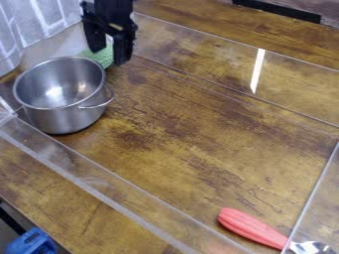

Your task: Put the green object in the silver pot

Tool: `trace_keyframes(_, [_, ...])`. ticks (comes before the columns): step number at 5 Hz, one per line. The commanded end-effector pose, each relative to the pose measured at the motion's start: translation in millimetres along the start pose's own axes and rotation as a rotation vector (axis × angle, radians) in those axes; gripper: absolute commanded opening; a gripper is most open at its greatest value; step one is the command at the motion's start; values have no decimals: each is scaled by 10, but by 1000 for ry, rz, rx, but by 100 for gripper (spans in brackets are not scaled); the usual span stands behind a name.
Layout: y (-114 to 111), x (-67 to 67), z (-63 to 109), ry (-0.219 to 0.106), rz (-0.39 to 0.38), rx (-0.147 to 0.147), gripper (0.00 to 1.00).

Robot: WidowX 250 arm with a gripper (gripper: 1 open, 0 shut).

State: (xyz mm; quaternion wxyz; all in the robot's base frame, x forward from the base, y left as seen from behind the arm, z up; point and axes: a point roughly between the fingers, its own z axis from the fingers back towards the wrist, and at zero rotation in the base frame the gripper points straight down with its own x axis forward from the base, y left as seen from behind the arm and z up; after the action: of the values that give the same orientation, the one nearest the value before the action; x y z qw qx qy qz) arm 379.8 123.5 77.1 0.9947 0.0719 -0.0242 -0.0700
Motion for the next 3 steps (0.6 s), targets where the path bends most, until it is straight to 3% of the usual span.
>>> trace_keyframes(1, [-4, 126, 234, -83, -29, 24, 100])
trace_keyframes(2, [16, 203, 285, -98, -18, 31, 100])
trace_keyframes(3, [65, 317, 132, -117, -91, 20, 100])
